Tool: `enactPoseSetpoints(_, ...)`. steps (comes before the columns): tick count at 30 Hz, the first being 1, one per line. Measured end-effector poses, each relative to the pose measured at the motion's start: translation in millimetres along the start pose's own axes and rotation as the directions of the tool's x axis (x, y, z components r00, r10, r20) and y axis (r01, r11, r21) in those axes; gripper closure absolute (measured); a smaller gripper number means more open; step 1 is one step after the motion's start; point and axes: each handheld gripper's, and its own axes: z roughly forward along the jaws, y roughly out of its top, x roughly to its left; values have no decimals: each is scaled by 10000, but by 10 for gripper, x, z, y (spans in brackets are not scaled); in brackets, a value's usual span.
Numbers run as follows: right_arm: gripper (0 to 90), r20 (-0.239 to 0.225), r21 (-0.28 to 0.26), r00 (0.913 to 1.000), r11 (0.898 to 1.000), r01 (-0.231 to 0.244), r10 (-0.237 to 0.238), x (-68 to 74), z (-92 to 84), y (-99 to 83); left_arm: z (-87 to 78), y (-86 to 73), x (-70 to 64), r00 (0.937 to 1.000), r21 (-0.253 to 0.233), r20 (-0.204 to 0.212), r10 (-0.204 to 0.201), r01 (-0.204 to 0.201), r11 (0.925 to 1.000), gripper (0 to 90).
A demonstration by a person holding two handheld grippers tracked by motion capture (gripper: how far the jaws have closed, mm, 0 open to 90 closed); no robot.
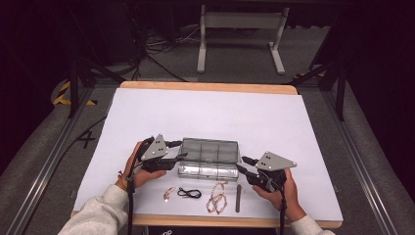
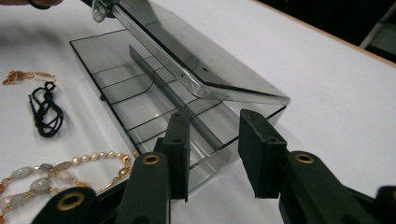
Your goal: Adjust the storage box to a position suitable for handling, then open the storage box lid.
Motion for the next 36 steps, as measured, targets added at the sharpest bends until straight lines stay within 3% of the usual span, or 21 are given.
enactPoseSetpoints(4, 626, 205, -248, 9998, 9997, 79, -74, -27, -16, 23, 0, 6, 12, 10000, 57, 45, 51, -51, 10000, 548)
enactPoseSetpoints(6, 625, 311, -405, 9988, 9984, 398, -385, -38, -16, 53, -1, 19, 25, 9999, 48, 66, 122, -122, 9999, 550)
enactPoseSetpoints(12, 698, 427, -1028, 9943, 9895, 1017, -978, -11, -26, 97, 13, 31, 81, 9999, -58, 117, 35, -34, 10000, 574)
enactPoseSetpoints(17, 738, 570, -1132, 9902, 9846, 1335, -1277, -15, 0, 106, 26, 40, 126, 9997, -16, 249, -58, 59, 10000, 580)
enactPoseSetpoints(23, 767, 636, -1318, 9885, 9807, 1444, -1370, -51, -9, 151, 26, 43, 173, 9990, -180, 290, -333, 338, 9993, 616)
enactPoseSetpoints(28, 783, 829, -1305, 9866, 9800, 1505, -1405, -53, -1, 172, 33, 64, 199, 9994, -191, 307, -174, 180, 9997, 635)
enactPoseSetpoints(36, 803, 679, -1470, 9895, 9797, 1361, -1273, -120, -4, 201, 42, 109, 231, 9997, -268, 252, -47, 54, 9996, 681)
